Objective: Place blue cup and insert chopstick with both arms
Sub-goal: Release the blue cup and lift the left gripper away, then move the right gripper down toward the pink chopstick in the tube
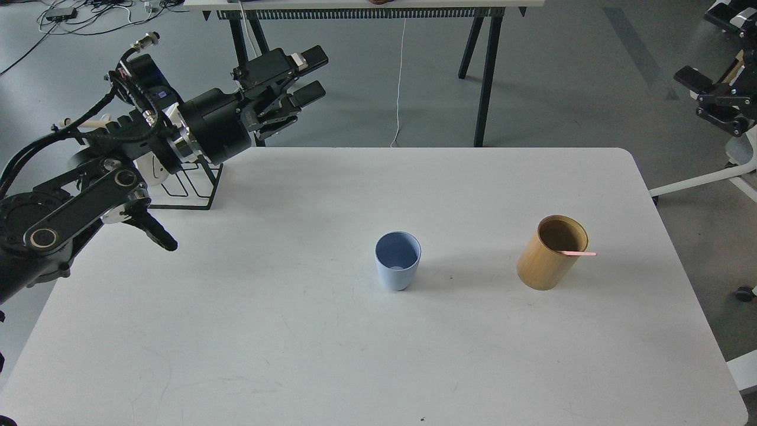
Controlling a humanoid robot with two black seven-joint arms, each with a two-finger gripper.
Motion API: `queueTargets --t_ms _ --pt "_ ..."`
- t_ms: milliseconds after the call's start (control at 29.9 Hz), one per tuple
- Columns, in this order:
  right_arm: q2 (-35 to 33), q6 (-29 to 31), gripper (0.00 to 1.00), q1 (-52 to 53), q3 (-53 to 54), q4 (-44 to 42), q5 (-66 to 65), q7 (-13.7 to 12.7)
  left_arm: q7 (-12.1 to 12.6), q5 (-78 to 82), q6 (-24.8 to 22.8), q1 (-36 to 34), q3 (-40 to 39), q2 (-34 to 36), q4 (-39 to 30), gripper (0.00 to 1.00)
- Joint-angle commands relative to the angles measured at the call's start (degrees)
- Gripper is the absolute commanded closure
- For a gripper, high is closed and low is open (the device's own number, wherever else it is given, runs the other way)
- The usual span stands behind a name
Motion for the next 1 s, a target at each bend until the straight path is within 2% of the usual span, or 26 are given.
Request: queueTargets --t_ms 0,67,100,268,401,602,803,970 --pt "-8.7 -3.9 0.01 -4.6 0.0 7.7 -2.5 0.0 0.0 -0.1 0.1 2.2 -1.9 0.2 -1.7 0.15" --pt "-11.8 -7.4 0.01 -5.9 -0.6 10.9 -7.1 0.0 0.0 -0.1 0.3 2.5 -1.9 0.8 -2.1 0.15" --pt "-12.5 -11.5 0.01 -6.1 -1.4 12.1 -11.3 0.0 0.0 -0.1 0.4 2.5 -1.8 1.2 -2.2 0.15" --pt "-13.2 -38.5 0.01 -6.8 -11.1 15.6 -28.5 0.0 0.0 -0.1 0.6 3.8 -1.8 1.2 -2.2 0.15" --pt "-13.2 -54.7 0.01 -6.8 -19.4 19.8 -31.6 0.0 0.0 -0.1 0.7 4.7 -1.8 1.0 -2.2 0.14" --pt "-13.4 -55.2 0.01 -6.8 -30.4 22.4 -33.8 0.0 0.0 0.0 0.7 5.2 -1.2 0.5 -1.4 0.13" --pt "-15.4 -55.2 0.01 -6.9 -37.2 22.6 -35.4 0.0 0.0 0.1 0.8 5.4 -1.1 -0.3 -0.1 0.12" --pt "-14.0 -55.2 0.01 -7.3 -40.4 22.4 -35.5 0.0 0.0 0.1 0.8 5.5 -1.1 -1.3 1.2 0.11"
